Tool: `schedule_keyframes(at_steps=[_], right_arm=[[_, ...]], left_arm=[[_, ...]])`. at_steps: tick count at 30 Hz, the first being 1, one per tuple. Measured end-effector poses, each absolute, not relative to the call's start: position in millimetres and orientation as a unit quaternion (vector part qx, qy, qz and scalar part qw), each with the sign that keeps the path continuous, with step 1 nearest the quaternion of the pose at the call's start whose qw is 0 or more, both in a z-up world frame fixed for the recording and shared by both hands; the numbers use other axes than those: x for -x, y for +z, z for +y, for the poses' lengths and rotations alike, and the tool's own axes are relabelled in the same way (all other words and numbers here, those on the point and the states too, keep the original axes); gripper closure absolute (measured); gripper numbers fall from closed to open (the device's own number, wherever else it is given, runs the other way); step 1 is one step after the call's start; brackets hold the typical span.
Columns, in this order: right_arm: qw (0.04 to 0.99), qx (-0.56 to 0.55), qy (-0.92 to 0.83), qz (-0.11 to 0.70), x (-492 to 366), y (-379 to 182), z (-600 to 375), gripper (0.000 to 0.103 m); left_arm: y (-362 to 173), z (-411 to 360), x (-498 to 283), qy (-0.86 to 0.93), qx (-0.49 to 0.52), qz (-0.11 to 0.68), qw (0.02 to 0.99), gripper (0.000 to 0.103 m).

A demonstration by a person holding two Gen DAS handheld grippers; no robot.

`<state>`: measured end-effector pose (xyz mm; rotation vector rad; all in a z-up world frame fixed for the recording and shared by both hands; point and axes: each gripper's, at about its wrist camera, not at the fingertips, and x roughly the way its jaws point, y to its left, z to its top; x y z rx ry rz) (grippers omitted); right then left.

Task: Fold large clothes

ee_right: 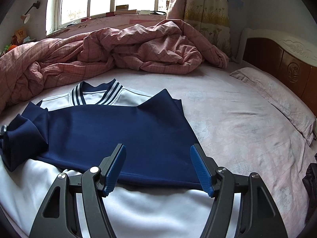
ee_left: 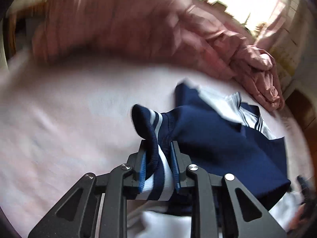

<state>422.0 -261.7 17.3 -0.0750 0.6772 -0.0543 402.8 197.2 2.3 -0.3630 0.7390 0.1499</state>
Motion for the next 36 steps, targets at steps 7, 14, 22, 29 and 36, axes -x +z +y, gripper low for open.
schedule_keyframes(at_steps=[7,14,22,29,36], right_arm=[[0.948,0.029,-0.012,0.315,-416.0,22.9,-257.3,0.033],[0.948,-0.065,0.083,0.301,-404.8,39.2,-268.7,0.033],[0.873,-0.186,0.285,0.350,-409.8,29.3,-255.4,0.040],[0.856,-0.168,0.278,0.403,-423.2,-3.8,-219.5,0.089],[0.931,-0.107,0.137,0.321,-417.0,7.0,-245.1,0.097]], left_arm=[[62.3,84.8,-365.9,-0.155,0.144,0.239,0.948,0.094],[39.3,-4.9,-368.3,-0.250,0.076,0.301,0.917,0.094],[6.5,-47.7,-367.0,-0.265,0.025,0.346,0.899,0.094],[-3.8,-61.4,-362.3,-0.276,0.013,0.353,0.894,0.086],[17.0,-51.5,-349.8,-0.254,0.003,0.311,0.916,0.040]])
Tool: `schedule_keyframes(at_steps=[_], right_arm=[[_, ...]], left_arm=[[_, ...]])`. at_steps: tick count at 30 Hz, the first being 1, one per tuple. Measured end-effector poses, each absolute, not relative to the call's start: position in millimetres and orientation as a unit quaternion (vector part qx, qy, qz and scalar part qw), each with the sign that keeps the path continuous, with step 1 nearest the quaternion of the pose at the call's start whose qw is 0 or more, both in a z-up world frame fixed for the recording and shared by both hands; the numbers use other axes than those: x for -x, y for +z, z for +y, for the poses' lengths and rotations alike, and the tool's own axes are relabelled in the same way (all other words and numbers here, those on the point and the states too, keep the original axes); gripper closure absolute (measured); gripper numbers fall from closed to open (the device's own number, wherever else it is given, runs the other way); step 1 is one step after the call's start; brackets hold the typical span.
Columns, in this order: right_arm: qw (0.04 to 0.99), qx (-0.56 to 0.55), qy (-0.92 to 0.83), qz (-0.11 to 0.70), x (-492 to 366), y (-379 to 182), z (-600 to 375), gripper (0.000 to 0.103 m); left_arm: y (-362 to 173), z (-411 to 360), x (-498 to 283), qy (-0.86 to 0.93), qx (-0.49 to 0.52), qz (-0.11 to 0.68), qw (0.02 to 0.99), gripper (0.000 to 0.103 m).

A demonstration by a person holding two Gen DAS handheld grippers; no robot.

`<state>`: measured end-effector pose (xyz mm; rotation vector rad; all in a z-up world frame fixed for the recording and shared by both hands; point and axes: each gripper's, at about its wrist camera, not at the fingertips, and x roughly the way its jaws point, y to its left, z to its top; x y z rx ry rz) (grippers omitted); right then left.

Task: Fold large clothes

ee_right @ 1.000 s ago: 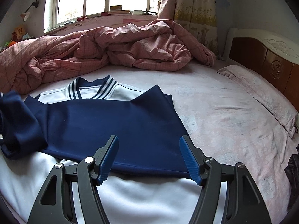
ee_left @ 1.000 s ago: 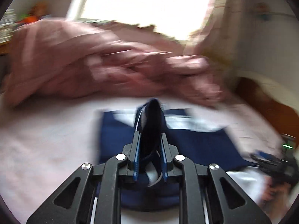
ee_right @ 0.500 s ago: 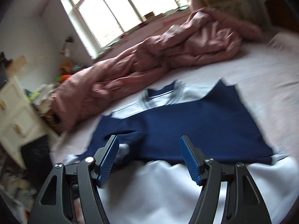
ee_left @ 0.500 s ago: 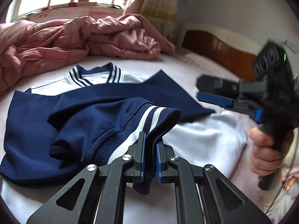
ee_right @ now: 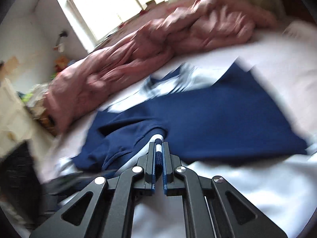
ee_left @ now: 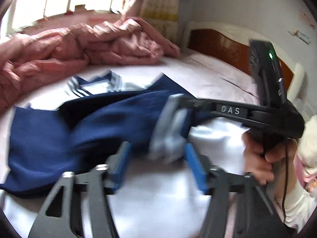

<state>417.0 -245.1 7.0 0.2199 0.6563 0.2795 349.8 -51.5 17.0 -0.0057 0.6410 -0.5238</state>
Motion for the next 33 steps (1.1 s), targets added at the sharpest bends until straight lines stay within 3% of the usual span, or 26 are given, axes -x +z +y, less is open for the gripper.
schedule_keyframes(at_steps=[4,11,12,14,16,19,21,23,26,27,28,30,33], right_arm=[[0.970,0.011,-0.020,0.244,-428.9,25.2,-261.2,0.097],[0.969,-0.014,-0.104,0.226,-452.0,25.6,-302.6,0.097],[0.966,-0.013,-0.114,0.230,-454.0,23.4,-305.2,0.093],[0.960,-0.004,-0.115,0.257,-455.2,19.0,-310.1,0.072],[0.954,0.016,-0.100,0.282,-454.5,18.5,-312.6,0.044],[0.947,0.002,-0.066,0.313,-450.0,16.0,-325.6,0.041],[0.926,-0.038,-0.016,0.376,-458.3,4.5,-334.5,0.039],[0.892,-0.052,0.035,0.447,-470.7,-17.0,-334.6,0.039],[0.880,-0.010,0.017,0.474,-478.4,-37.7,-326.9,0.044],[0.881,0.003,0.013,0.473,-479.9,-40.2,-322.7,0.052],[0.885,0.011,0.017,0.464,-479.7,-39.8,-318.6,0.079],[0.907,0.041,0.006,0.420,-475.8,-31.6,-307.0,0.089],[0.959,0.094,-0.039,0.266,-447.5,8.0,-286.9,0.090]], left_arm=[[24.3,-16.5,-364.4,-0.184,0.034,0.307,0.933,0.040],[7.9,62.9,-402.5,0.012,0.032,0.332,0.943,0.040],[3.6,74.8,-407.1,0.026,0.044,0.346,0.937,0.040],[-2.7,96.5,-413.0,0.038,0.072,0.364,0.928,0.040],[-7.2,113.8,-414.8,0.044,0.096,0.371,0.923,0.040],[-10.4,124.8,-413.9,0.062,0.092,0.373,0.921,0.040],[-15.8,128.0,-414.5,0.072,0.090,0.383,0.917,0.039],[-22.8,131.0,-417.5,0.069,0.097,0.399,0.909,0.039],[-30.8,131.3,-422.8,0.073,0.088,0.415,0.902,0.039],[-31.5,131.2,-423.0,0.073,0.087,0.417,0.902,0.039],[-31.6,131.1,-422.9,0.072,0.086,0.417,0.902,0.039],[-30.3,130.4,-421.8,0.075,0.083,0.413,0.904,0.039],[-19.8,130.2,-414.2,0.080,0.082,0.383,0.917,0.039]])
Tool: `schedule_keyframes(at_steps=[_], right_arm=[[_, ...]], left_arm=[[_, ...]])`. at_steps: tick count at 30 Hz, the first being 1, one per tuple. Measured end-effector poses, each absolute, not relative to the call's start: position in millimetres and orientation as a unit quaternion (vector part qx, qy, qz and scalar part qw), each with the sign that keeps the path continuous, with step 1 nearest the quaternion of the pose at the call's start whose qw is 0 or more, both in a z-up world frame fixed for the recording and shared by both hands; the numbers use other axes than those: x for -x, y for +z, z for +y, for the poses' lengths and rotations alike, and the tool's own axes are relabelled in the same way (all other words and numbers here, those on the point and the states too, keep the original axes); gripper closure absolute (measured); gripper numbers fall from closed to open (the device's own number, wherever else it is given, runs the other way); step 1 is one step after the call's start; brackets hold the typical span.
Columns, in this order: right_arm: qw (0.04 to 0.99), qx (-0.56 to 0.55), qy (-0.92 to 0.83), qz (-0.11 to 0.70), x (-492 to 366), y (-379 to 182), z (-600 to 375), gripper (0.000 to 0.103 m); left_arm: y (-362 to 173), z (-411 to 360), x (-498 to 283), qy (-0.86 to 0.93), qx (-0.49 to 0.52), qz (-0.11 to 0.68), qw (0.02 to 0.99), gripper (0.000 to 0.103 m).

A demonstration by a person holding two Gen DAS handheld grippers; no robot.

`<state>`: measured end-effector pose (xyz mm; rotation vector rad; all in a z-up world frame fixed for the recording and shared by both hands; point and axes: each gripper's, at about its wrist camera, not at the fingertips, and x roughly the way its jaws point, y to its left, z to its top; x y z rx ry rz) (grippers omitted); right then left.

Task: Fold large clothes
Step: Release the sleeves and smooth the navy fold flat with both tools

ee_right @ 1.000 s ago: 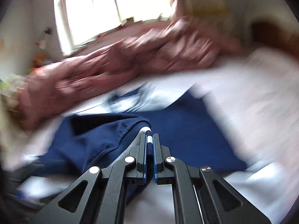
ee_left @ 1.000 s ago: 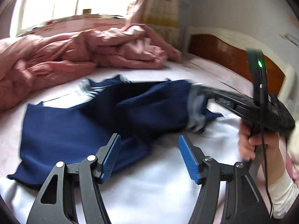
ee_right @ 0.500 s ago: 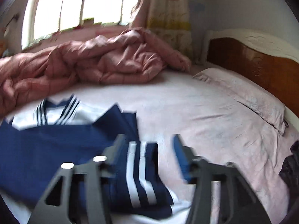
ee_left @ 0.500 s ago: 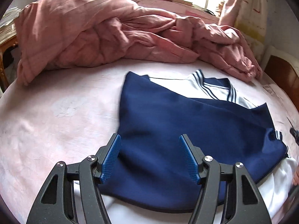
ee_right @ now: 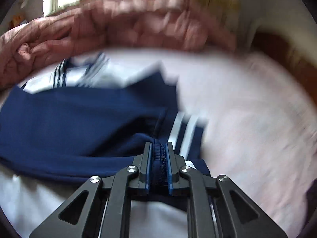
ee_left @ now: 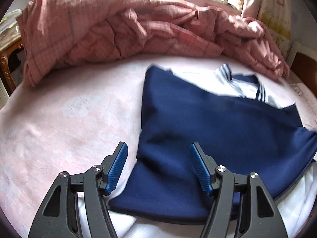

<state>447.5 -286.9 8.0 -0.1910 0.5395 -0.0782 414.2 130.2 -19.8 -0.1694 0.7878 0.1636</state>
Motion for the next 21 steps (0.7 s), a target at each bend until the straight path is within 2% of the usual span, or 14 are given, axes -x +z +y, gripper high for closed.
schedule_keyframes(at_steps=[2,3,5,7,10,14,15,17,18,19,21], right_arm=[[0.987,0.068,-0.017,0.148,-410.6,46.1,-281.9,0.090],[0.991,0.059,-0.009,0.120,-402.0,57.2,-282.5,0.090],[0.982,0.089,-0.028,0.162,-423.7,51.9,-278.0,0.090],[0.952,0.101,-0.069,0.279,-474.3,6.3,-283.5,0.090],[0.911,0.030,-0.048,0.409,-510.5,-40.7,-311.3,0.088],[0.926,-0.010,-0.041,0.375,-498.7,-25.1,-329.8,0.084],[0.925,-0.005,-0.045,0.378,-497.6,-27.9,-328.0,0.080],[0.925,0.004,-0.057,0.376,-496.2,-31.1,-323.8,0.065],[0.926,0.008,-0.067,0.370,-492.4,-27.7,-322.9,0.052],[0.930,0.012,-0.073,0.359,-487.1,-22.8,-323.3,0.047],[0.938,0.016,-0.066,0.340,-480.5,-6.8,-316.6,0.046]], left_arm=[[-9.9,131.3,-407.4,0.081,0.091,0.358,0.926,0.039],[-6.7,131.9,-406.0,0.082,0.093,0.353,0.928,0.039],[-7.6,132.2,-407.8,0.082,0.092,0.358,0.926,0.039],[-15.2,131.7,-415.0,0.081,0.089,0.378,0.918,0.039],[-25.8,130.1,-425.6,0.079,0.084,0.411,0.904,0.039],[-25.8,130.2,-424.2,0.080,0.085,0.410,0.904,0.039],[-25.3,129.8,-422.3,0.079,0.084,0.407,0.906,0.039],[-20.9,128.1,-418.1,0.074,0.080,0.393,0.913,0.039],[-17.5,126.7,-414.9,0.072,0.078,0.383,0.917,0.039],[-12.8,125.1,-411.9,0.069,0.077,0.372,0.922,0.039],[-3.3,122.0,-406.2,0.072,0.075,0.353,0.930,0.039]])
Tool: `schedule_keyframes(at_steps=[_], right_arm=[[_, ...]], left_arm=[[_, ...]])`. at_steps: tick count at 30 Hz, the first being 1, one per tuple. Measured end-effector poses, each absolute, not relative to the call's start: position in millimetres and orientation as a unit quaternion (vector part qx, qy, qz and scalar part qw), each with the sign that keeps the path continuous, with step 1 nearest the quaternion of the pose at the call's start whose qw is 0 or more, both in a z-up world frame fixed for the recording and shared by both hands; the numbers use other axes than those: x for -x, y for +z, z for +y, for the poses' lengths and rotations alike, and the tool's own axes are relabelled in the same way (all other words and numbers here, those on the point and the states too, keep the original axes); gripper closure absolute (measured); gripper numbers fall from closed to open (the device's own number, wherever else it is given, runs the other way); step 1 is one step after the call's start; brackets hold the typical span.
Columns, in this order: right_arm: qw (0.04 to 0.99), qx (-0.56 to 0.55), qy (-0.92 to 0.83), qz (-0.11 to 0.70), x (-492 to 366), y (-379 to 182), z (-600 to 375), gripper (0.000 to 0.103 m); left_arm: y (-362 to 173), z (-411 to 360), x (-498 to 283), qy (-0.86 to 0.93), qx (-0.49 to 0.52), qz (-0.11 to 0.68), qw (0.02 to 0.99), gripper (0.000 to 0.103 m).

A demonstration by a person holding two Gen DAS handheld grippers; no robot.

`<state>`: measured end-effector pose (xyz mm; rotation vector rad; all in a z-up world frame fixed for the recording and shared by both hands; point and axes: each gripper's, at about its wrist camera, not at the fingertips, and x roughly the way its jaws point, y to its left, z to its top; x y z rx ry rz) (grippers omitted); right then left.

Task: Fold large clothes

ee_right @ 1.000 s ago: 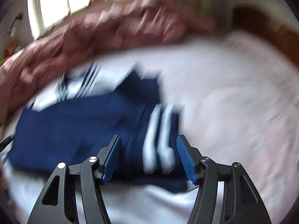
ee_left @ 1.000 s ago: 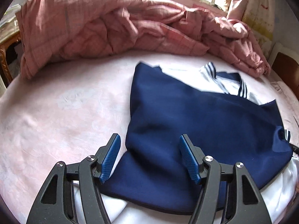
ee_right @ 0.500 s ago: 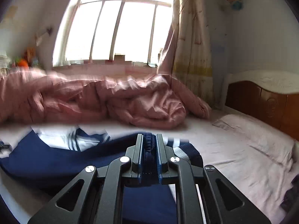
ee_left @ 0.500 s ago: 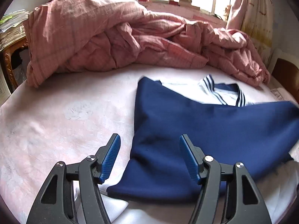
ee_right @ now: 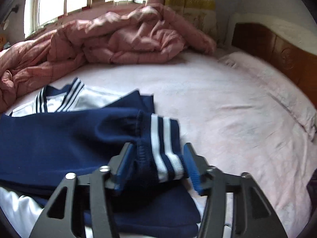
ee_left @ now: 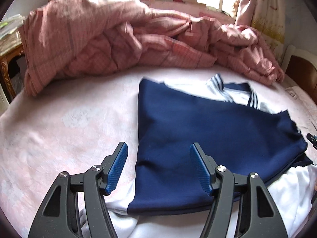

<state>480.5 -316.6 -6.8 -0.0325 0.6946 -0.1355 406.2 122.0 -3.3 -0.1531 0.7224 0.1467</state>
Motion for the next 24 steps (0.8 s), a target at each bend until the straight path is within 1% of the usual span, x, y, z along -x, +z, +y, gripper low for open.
schedule_keyframes(at_steps=[2,4,6,8,10,12,13,16,18,20,22,24], right_arm=[[0.944,0.010,-0.048,0.325,-462.4,7.1,-312.5,0.045],[0.950,0.008,-0.030,0.310,-444.6,19.0,-311.1,0.039],[0.958,0.018,-0.025,0.284,-427.3,35.1,-301.1,0.038],[0.967,0.016,-0.013,0.254,-409.2,52.4,-291.8,0.037],[0.973,0.003,0.005,0.231,-391.7,68.0,-283.7,0.032],[0.976,-0.003,0.019,0.219,-373.6,84.6,-276.1,0.032],[0.977,-0.005,0.025,0.214,-363.9,92.3,-273.3,0.031],[0.978,-0.004,0.041,0.204,-332.6,111.8,-268.2,0.031],[0.980,-0.001,0.042,0.197,-310.5,122.4,-266.7,0.031],[0.981,-0.001,0.047,0.188,-284.2,130.4,-266.4,0.031],[0.982,0.001,0.051,0.181,-259.4,133.4,-266.5,0.031],[0.983,0.000,0.056,0.172,-238.3,131.6,-267.8,0.028]], left_arm=[[7.7,119.5,-398.2,0.069,0.078,0.331,0.938,0.039],[21.0,115.6,-389.3,0.053,0.081,0.311,0.946,0.039],[37.0,106.8,-377.3,0.034,0.073,0.289,0.954,0.038],[56.3,95.0,-359.6,0.024,0.057,0.253,0.966,0.031],[74.6,83.1,-339.3,0.013,0.043,0.216,0.975,0.026],[93.9,70.7,-320.2,0.003,0.026,0.193,0.981,0.024],[103.6,64.9,-310.2,0.001,0.020,0.183,0.983,0.022],[131.4,53.6,-277.7,-0.012,0.020,0.167,0.986,0.011],[146.4,48.7,-253.8,-0.011,0.020,0.151,0.988,0.009],[155.0,44.5,-230.0,-0.013,0.017,0.137,0.990,0.004],[158.2,42.7,-206.9,-0.016,0.015,0.123,0.992,0.000],[155.6,40.4,-185.7,-0.017,0.007,0.111,0.994,0.000]])
